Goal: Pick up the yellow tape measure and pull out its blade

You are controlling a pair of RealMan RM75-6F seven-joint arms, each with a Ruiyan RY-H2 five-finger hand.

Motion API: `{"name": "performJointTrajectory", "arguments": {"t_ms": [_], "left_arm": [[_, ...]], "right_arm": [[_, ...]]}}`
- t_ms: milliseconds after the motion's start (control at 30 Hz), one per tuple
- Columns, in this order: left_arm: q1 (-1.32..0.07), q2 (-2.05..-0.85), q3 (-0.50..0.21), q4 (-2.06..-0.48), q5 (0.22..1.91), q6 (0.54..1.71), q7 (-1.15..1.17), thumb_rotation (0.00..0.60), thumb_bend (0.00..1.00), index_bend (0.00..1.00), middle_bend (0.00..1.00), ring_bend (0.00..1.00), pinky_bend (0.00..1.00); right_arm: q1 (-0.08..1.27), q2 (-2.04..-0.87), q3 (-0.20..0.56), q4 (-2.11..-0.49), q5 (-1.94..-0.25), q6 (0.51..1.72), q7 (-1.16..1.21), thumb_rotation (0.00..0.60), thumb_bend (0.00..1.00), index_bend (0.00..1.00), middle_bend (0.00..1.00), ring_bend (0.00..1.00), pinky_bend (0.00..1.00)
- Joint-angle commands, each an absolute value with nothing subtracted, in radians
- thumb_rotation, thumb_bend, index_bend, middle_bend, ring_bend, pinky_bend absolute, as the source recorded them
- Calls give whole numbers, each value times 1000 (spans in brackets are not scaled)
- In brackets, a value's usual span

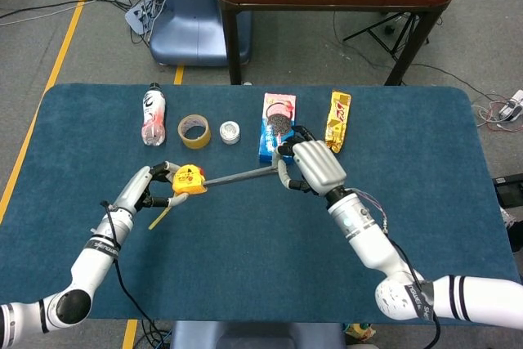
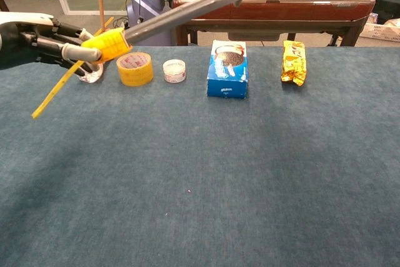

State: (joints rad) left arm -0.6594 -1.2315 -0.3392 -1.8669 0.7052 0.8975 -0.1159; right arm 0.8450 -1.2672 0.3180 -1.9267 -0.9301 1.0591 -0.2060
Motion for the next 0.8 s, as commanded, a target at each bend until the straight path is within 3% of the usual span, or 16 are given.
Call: {"name": "performJointTrajectory", "arguments": {"t_ms": [33,800], "left_arm": [[-652,-1226,-326,-1842,725,874,-135,600,197,464,493,331,239],[-589,-1225,-277,-1731,830,794,-273,600,197,468,493,331,257]], "right_arm": [[800,-1223,300,-1942,-980,1078,-166,600,771,583,499,303,76],[560,-995,259,-1954,-1178,1169,102,600,786,588,505,308,76]]}}
